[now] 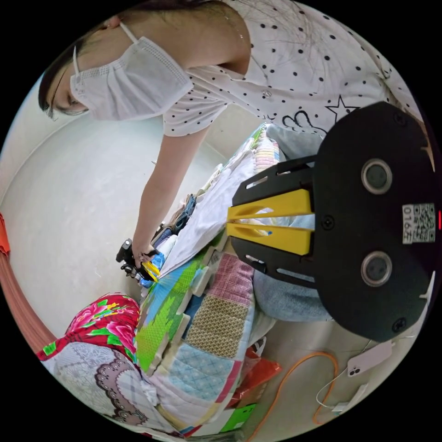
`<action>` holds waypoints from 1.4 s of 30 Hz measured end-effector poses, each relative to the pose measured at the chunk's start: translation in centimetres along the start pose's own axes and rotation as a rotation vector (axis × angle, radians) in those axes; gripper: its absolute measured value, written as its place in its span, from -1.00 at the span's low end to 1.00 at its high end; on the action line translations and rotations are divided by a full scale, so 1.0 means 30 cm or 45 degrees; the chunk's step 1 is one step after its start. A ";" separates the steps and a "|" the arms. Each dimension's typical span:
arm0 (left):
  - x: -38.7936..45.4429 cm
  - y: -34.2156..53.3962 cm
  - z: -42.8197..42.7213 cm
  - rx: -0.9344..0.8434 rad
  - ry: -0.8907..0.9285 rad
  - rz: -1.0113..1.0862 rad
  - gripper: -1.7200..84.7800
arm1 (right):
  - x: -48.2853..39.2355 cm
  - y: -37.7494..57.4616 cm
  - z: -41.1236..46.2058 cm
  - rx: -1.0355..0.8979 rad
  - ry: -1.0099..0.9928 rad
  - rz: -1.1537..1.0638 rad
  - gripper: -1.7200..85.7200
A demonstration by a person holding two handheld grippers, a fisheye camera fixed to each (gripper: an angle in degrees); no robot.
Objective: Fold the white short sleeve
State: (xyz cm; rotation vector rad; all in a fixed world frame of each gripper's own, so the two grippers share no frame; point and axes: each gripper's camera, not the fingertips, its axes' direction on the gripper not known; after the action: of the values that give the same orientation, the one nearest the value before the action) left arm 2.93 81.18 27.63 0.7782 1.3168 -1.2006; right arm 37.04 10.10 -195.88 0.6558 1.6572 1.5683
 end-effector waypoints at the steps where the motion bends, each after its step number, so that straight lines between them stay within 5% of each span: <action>1: 0.006 0.002 0.001 0.001 0.002 0.010 -0.98 | -0.008 0.007 0.019 -0.007 0.030 -0.005 -0.80; 21: 0.212 0.038 0.065 0.091 0.157 0.137 -0.98 | 0.295 0.394 0.242 0.154 -0.027 -0.147 -0.96; 28: 0.411 0.007 0.146 0.079 0.213 0.287 -0.98 | 0.660 0.675 0.163 0.255 -0.394 -0.030 -0.96; 42: 1.007 -0.130 0.689 -0.148 0.684 0.626 -0.98 | 1.493 1.520 -0.248 0.477 -0.255 0.017 -0.96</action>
State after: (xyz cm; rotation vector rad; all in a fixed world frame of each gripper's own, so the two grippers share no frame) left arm 0.88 54.48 2.36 1.3058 1.4846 -0.5316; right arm -1.07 46.43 -158.85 0.9841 1.8084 1.1643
